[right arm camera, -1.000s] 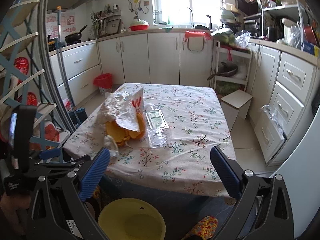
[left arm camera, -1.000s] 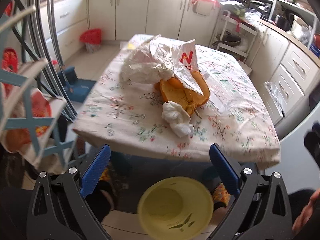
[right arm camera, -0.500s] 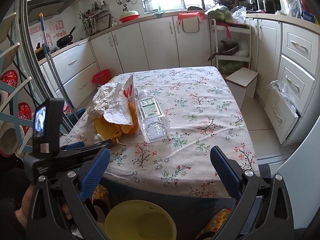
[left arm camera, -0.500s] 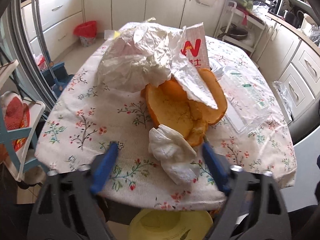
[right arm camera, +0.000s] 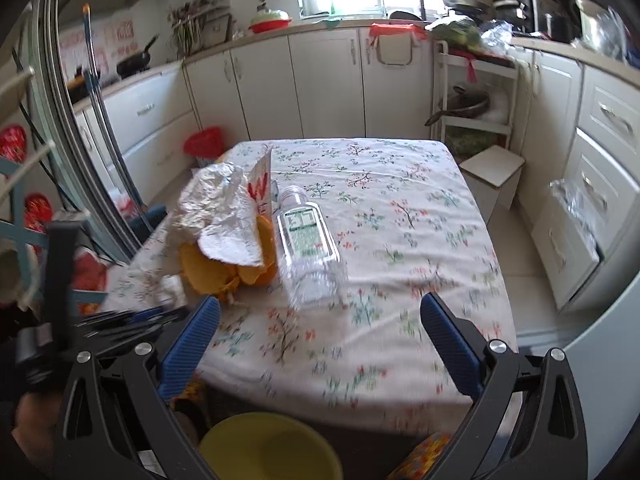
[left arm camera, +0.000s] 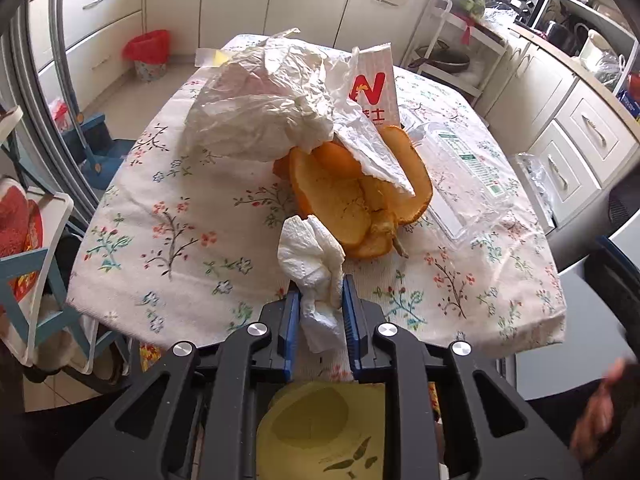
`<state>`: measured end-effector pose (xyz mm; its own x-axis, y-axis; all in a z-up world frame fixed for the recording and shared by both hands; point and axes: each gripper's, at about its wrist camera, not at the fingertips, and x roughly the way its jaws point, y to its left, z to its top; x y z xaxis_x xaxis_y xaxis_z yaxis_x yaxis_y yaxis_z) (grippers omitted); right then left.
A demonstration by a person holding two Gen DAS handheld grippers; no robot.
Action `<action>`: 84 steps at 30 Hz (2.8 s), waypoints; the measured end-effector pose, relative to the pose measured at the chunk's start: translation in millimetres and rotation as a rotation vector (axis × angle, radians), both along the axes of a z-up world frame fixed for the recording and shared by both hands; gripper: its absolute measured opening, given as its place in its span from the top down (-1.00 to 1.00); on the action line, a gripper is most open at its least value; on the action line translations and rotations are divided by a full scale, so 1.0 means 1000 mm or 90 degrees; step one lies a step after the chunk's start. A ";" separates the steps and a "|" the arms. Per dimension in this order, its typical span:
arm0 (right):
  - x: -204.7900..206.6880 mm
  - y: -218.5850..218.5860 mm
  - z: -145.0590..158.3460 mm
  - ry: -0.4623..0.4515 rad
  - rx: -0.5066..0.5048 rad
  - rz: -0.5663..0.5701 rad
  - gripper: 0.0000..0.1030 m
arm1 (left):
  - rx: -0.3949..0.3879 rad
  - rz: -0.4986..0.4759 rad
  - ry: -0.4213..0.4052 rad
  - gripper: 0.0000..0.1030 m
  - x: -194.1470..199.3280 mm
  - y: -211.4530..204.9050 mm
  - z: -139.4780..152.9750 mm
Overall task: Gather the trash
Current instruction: 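Reach the left tool to the white tissue and close on it, then carry the tissue to the bucket with the left tool while the right tool carries the clear bottle there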
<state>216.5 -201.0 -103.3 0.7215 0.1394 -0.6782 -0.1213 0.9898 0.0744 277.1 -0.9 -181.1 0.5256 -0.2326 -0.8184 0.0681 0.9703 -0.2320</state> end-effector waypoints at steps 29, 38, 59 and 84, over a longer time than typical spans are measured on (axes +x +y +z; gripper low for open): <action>0.007 -0.073 -0.021 0.082 0.382 -0.031 -0.09 | -0.049 -0.010 -0.064 0.64 -0.057 0.024 0.041; -0.027 -0.086 -0.003 0.074 0.416 -0.023 -0.09 | -0.044 -0.017 -0.074 0.64 -0.074 0.024 0.049; -0.091 0.019 -0.082 0.248 0.215 0.114 -0.11 | -0.027 -0.061 -0.076 0.64 -0.137 0.026 0.059; -0.129 -0.039 -0.036 0.023 0.222 -0.016 -0.46 | 0.025 -0.161 0.147 -0.02 -0.169 -0.042 -0.043</action>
